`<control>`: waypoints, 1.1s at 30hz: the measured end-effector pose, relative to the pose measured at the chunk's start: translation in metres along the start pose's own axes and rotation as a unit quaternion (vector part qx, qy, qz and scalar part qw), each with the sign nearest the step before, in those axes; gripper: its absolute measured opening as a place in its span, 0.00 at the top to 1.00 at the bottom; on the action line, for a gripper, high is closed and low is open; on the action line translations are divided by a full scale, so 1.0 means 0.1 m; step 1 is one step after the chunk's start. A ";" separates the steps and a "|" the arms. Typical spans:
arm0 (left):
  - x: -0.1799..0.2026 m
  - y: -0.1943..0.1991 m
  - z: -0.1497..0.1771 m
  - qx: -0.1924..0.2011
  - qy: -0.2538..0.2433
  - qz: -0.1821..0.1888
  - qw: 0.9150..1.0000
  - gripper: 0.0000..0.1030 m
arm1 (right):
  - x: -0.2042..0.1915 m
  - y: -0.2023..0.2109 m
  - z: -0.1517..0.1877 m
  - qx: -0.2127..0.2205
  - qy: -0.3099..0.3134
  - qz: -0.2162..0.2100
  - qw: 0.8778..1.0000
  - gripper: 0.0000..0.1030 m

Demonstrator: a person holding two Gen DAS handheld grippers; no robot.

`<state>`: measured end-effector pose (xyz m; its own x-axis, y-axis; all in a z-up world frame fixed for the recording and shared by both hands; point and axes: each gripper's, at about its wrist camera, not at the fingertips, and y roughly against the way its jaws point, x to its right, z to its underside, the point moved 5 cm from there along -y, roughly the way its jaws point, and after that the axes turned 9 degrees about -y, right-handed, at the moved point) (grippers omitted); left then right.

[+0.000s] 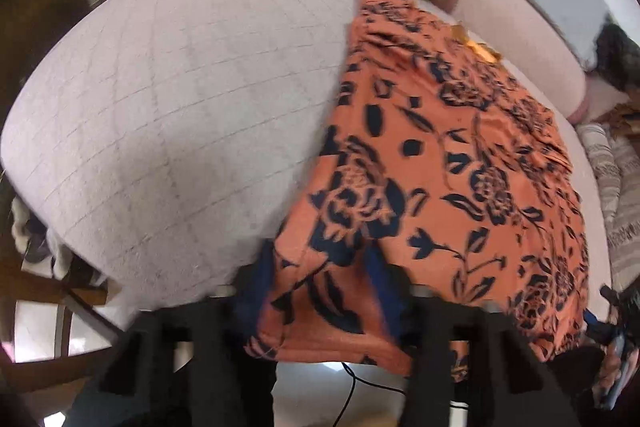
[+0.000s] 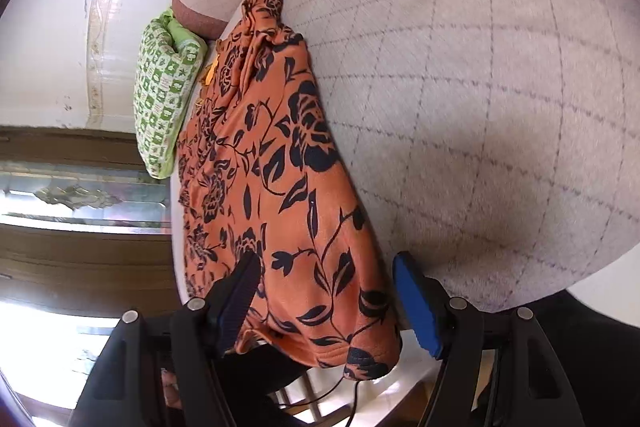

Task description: Fold small clothes

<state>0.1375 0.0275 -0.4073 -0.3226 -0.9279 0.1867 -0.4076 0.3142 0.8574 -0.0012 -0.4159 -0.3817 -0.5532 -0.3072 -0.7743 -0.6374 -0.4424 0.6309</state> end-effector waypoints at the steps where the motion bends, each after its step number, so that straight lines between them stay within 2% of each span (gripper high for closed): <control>1: 0.04 -0.01 0.00 -0.001 -0.005 0.011 1.000 0.75 | 0.01 -0.01 -0.01 -0.004 -0.007 -0.009 1.000 0.30; 2: 0.07 -0.02 0.00 -0.003 -0.010 0.019 1.000 0.80 | 0.02 -0.02 0.00 -0.008 -0.011 -0.015 1.000 0.30; 7: 0.13 -0.02 0.00 0.000 -0.007 0.045 0.999 0.80 | 0.01 -0.07 0.01 -0.026 -0.024 -0.036 0.999 0.29; 9: 0.08 -0.02 0.00 0.002 0.005 0.037 0.999 0.61 | 0.00 -0.08 0.02 -0.029 -0.020 -0.037 0.999 0.29; 11: 0.08 0.01 0.00 0.007 0.007 0.036 0.999 0.52 | -0.02 -0.10 0.04 -0.034 -0.015 -0.037 0.999 0.29; 13: 0.11 0.01 0.01 0.007 -0.006 0.021 1.000 0.52 | -0.04 -0.13 0.07 -0.040 -0.004 -0.034 0.999 0.29; 14: 0.13 0.02 0.03 0.005 -0.014 0.024 1.000 0.53 | -0.07 -0.15 0.10 -0.044 0.005 -0.031 0.999 0.29; 15: 0.19 0.01 0.04 0.004 -0.028 0.029 0.999 0.64 | -0.09 -0.17 0.11 -0.047 0.013 -0.028 0.998 0.29; 17: 0.29 -0.01 0.04 0.001 -0.054 0.029 0.998 0.78 | -0.12 -0.21 0.15 -0.054 0.028 -0.020 0.998 0.29; 19: 0.34 -0.01 0.04 0.003 -0.071 0.021 0.997 0.78 | -0.15 -0.24 0.17 -0.053 0.038 -0.009 0.998 0.29; 21: 0.34 -0.03 0.03 0.000 -0.066 0.022 0.998 0.78 | -0.15 -0.26 0.18 -0.050 0.044 0.002 0.998 0.30; 24: 0.30 -0.04 0.03 -0.003 -0.049 0.037 0.998 0.67 | -0.16 -0.30 0.19 -0.045 0.056 0.020 0.997 0.30; 28: 0.36 -0.03 0.05 -0.001 -0.071 0.025 0.997 0.67 | -0.14 -0.30 0.22 -0.030 0.064 0.027 0.997 0.30; 29: 0.36 -0.02 0.06 0.001 -0.074 0.026 0.997 0.76 | -0.14 -0.30 0.24 -0.026 0.065 0.026 0.997 0.30; 30: 0.35 -0.01 0.05 0.003 -0.074 0.030 0.997 0.84 | -0.14 -0.29 0.25 -0.026 0.067 0.027 0.997 0.32; 32: 0.34 -0.01 0.04 0.005 -0.067 0.041 0.997 0.89 | -0.15 -0.28 0.28 -0.021 0.074 0.046 0.996 0.41; 33: 0.33 0.00 0.04 0.007 -0.062 0.049 0.997 0.91 | -0.14 -0.28 0.30 -0.014 0.080 0.064 0.995 0.55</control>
<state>0.1238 -0.0020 -0.4031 -0.4637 -0.8612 0.2080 -0.3810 0.4058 0.8308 0.0087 -0.3742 -0.3868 -0.5347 -0.4916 -0.6874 -0.5505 -0.4145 0.7247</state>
